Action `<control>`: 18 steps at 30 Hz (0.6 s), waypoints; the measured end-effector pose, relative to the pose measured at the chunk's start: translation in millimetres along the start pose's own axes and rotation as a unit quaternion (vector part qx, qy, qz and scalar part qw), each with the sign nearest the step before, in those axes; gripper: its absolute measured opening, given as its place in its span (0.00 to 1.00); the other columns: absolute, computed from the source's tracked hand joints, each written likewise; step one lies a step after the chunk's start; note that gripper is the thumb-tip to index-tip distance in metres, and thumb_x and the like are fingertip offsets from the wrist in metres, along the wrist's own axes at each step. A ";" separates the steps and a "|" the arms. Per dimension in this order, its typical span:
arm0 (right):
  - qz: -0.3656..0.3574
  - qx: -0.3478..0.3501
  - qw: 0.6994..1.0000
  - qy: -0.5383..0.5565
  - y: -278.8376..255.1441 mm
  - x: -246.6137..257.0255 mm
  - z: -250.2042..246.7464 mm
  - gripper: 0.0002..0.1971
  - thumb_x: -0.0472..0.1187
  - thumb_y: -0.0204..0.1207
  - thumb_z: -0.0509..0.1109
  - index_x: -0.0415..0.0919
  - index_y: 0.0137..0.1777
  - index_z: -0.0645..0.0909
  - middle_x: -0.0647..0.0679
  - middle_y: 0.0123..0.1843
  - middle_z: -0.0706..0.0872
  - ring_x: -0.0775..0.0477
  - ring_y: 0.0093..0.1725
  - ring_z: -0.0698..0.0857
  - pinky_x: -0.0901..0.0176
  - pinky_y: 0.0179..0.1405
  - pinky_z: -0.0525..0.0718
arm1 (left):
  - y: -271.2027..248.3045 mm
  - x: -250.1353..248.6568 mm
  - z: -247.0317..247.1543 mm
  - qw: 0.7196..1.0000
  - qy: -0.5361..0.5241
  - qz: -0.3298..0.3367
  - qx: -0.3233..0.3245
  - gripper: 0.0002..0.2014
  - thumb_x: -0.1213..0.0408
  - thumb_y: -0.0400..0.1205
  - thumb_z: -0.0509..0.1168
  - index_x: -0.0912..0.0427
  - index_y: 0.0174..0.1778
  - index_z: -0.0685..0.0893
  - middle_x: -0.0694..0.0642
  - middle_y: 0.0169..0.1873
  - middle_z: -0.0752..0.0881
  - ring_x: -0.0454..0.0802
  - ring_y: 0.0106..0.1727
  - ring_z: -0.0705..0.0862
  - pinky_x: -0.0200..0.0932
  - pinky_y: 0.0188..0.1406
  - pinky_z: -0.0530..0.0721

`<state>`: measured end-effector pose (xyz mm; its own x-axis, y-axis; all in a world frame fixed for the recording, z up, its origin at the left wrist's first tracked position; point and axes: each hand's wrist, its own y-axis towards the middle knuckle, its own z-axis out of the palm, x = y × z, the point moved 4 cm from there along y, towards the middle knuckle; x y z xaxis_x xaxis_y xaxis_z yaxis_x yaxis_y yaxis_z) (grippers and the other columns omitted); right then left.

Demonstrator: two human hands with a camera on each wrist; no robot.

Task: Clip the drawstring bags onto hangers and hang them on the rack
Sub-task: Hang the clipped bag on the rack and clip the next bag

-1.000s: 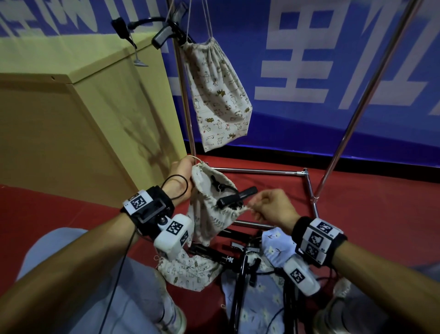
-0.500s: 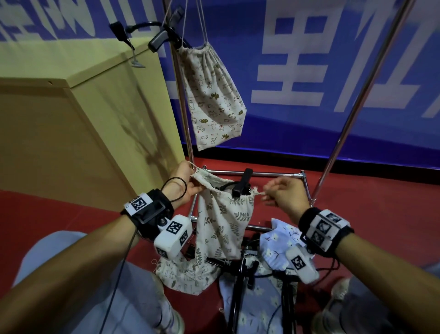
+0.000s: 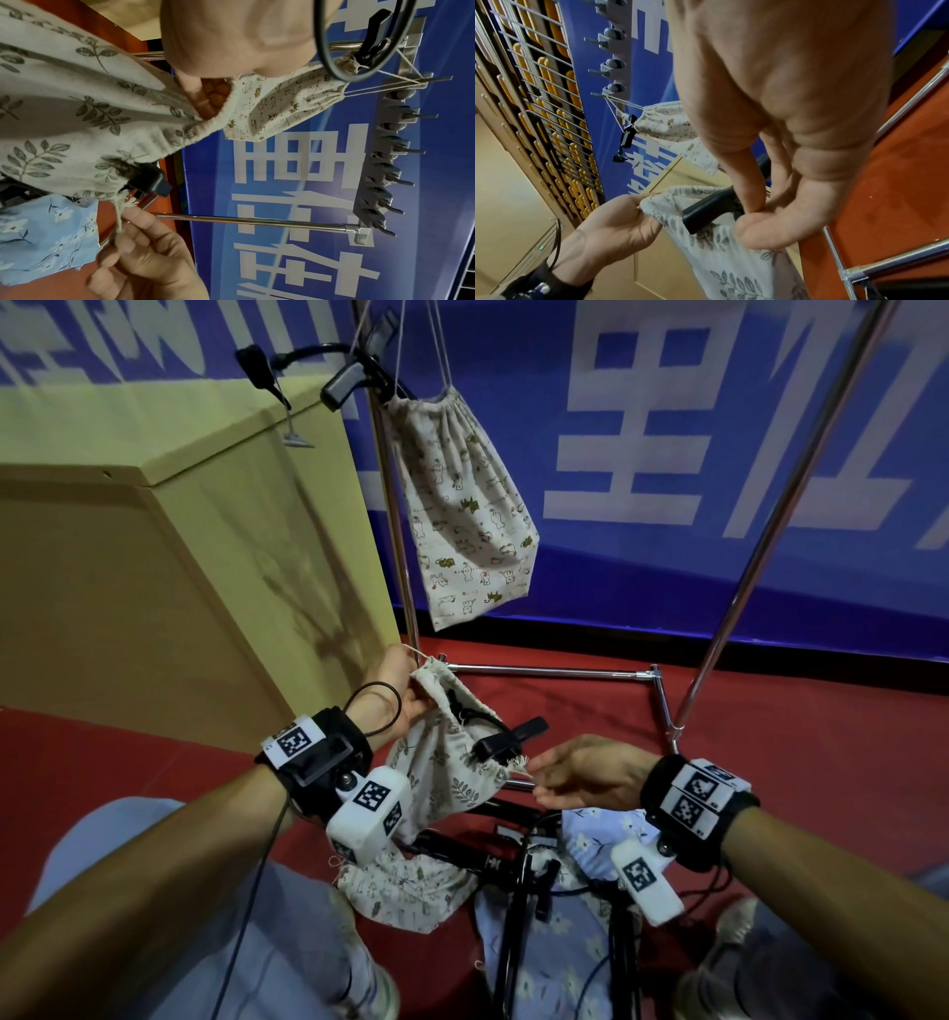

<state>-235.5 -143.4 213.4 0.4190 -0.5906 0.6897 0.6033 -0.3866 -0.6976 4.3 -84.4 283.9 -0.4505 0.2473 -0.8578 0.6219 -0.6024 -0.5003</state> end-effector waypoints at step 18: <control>-0.033 -0.106 0.994 -0.014 10.5 -15.8 2.1 0.07 0.32 0.78 0.76 0.27 0.52 0.89 0.43 0.31 0.85 0.54 0.21 0.78 0.67 0.17 0.78 | 7.3 5.6 -2.6 1.000 0.028 0.009 -0.010 0.06 0.64 0.78 0.56 0.57 0.35 0.71 0.60 0.44 0.77 0.58 0.45 0.79 0.49 0.36 0.86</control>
<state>-234.3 -136.7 195.6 0.4041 -0.5395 0.7387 0.4743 -0.5669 -0.6736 7.9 -85.5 275.1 -0.4027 0.2794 -0.8717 0.6428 -0.5917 -0.4866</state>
